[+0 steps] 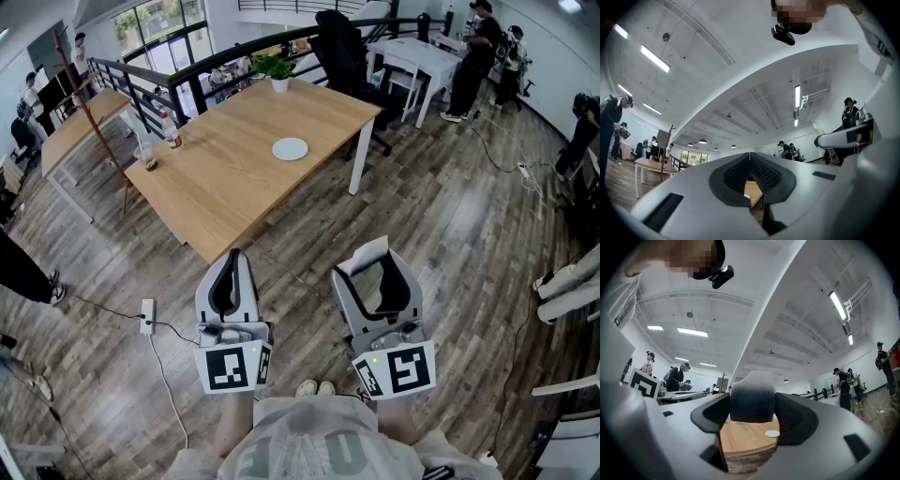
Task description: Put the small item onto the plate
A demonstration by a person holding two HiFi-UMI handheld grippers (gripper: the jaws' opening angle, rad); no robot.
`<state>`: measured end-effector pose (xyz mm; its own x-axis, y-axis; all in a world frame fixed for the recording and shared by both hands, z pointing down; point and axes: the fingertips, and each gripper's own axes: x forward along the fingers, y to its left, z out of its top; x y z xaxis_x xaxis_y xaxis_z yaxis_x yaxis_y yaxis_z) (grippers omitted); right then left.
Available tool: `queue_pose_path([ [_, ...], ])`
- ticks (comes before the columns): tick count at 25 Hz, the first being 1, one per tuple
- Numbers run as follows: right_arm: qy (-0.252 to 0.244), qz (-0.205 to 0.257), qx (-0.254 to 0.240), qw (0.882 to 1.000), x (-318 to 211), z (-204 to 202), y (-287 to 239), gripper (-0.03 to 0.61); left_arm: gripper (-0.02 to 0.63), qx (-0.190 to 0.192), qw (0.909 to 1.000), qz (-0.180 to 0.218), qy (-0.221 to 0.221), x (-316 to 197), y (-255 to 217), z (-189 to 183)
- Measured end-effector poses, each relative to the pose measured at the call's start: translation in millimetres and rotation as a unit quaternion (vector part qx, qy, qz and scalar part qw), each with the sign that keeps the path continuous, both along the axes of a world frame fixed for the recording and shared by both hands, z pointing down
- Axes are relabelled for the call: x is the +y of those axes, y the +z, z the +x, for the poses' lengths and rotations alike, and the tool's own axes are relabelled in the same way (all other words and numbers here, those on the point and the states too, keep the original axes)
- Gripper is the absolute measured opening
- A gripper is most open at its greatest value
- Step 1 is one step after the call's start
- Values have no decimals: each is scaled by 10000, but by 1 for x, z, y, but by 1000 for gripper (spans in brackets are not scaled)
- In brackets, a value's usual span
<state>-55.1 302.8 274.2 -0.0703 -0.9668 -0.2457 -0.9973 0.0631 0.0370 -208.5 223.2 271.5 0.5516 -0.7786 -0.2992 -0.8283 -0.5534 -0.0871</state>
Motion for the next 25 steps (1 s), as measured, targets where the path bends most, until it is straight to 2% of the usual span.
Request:
queue_pose_path([
  [10,-226,-5,78,9997,6,11,3,310,9,-102,9999,87,32,17,-4,19],
  [16,-491,-11,-328,9983,11,24,16,310,9,-295,9993,46,-208,19,2,22],
  [21,-615,-66,-305,9976,10,39,26,310,9,-300,9986,-35,-434,20,14,22],
  [25,-657,-232,-229,9973,6,50,36,311,9,-376,9981,-177,-445,14,27,36],
])
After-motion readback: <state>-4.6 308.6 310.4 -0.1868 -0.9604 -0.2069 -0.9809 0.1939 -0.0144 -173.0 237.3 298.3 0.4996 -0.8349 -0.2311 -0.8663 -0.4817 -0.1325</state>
